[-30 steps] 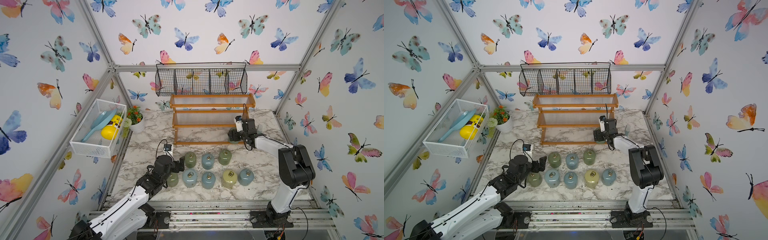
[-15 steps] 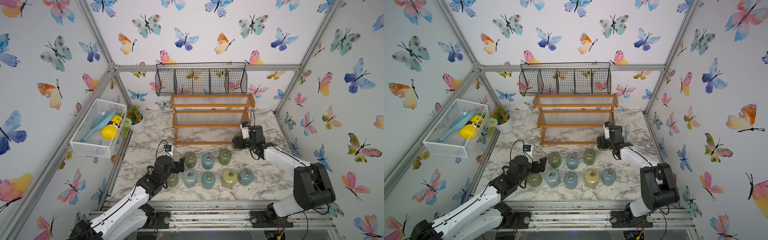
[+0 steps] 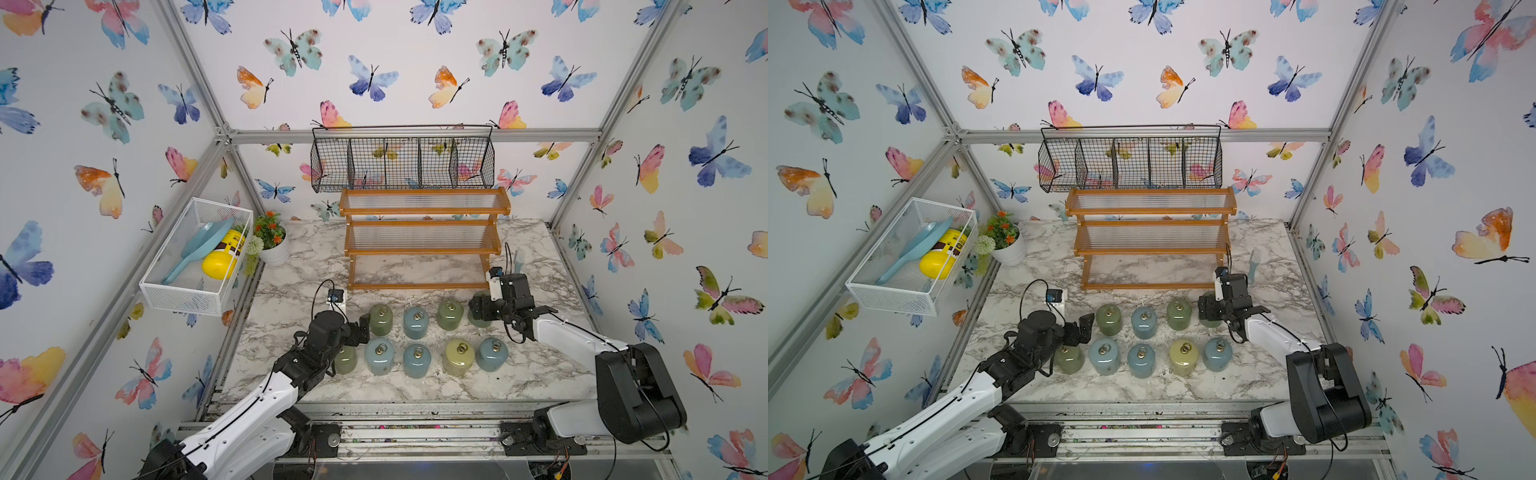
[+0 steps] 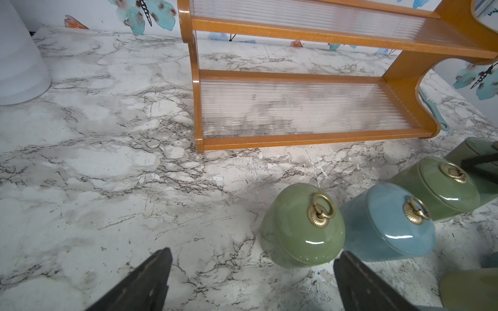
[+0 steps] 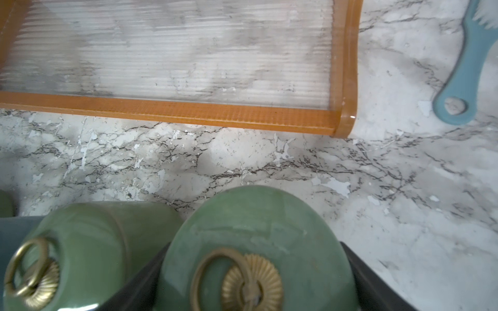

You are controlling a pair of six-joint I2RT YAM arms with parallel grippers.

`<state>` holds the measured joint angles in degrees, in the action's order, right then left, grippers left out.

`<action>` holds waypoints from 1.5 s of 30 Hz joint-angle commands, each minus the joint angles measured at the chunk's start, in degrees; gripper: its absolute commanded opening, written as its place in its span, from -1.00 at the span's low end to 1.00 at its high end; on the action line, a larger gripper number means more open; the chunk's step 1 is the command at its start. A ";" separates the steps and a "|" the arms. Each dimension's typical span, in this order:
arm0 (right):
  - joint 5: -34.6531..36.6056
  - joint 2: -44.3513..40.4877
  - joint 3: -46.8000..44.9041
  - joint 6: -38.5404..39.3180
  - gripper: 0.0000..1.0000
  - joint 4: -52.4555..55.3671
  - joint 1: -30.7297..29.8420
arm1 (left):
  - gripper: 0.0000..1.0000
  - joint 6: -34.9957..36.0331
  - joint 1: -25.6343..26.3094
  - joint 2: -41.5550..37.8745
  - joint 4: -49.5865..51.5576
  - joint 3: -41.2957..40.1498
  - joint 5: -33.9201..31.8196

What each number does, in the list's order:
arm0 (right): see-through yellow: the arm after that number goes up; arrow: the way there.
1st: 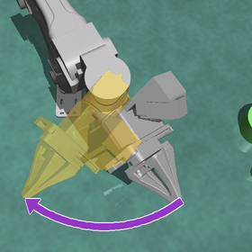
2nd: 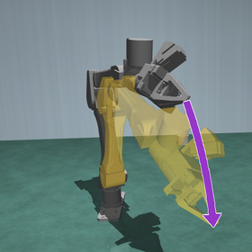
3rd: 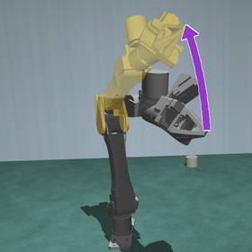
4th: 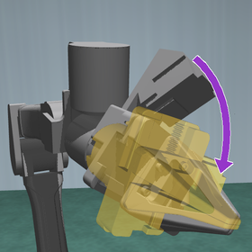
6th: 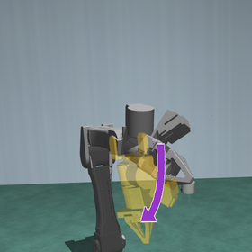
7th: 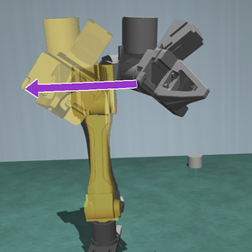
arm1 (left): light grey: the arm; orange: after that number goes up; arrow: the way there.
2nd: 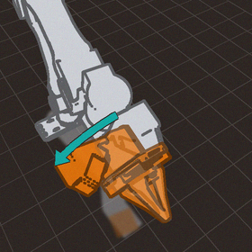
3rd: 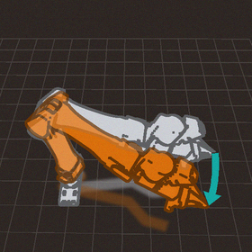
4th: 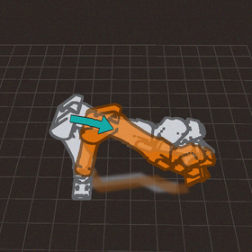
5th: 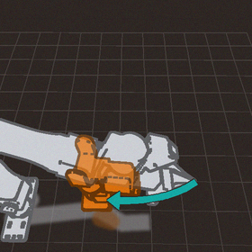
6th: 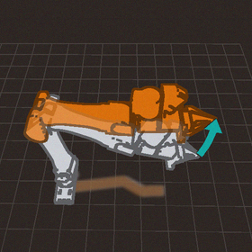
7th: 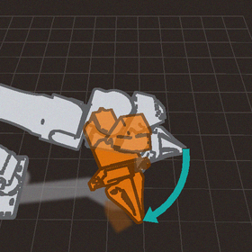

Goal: Remove the tea canisters from the shelf
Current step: Place the tea canister at the center of the board.

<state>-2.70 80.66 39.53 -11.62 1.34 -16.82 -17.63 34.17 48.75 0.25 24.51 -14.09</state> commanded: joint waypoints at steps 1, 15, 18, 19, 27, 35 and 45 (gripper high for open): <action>0.62 -1.65 -0.63 -1.46 0.53 -3.13 0.03 | 0.97 -0.31 -0.32 -0.21 -0.71 -0.82 0.46; 0.94 -2.53 -2.35 -1.74 0.67 -2.95 -0.07 | 0.97 -0.67 -0.33 -0.44 -0.51 -1.13 0.29; 0.94 -2.83 -2.35 -1.74 0.71 -2.71 -0.06 | 0.97 -0.75 -0.33 -0.37 -0.50 -1.11 0.35; 0.94 -2.96 -2.39 -1.74 0.72 -2.66 -0.06 | 0.97 -0.74 -0.34 -0.35 -0.51 -1.06 0.38; 1.47 -4.55 -2.53 -1.59 0.89 -2.36 -0.06 | 0.97 -0.82 -0.34 0.09 -0.47 -0.93 0.25; 2.14 -5.43 -0.81 -1.31 0.99 -0.68 -0.06 | 0.97 -0.73 -0.32 0.11 -0.47 -0.71 -0.41; 9.89 -7.53 4.79 2.00 0.99 -0.07 1.03 | 0.97 3.02 -8.69 -0.19 -0.72 1.69 5.09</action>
<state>3.20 73.01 42.11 -11.62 1.56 -16.62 -16.62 29.89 48.75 0.30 24.40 -12.75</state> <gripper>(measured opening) 0.995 0.984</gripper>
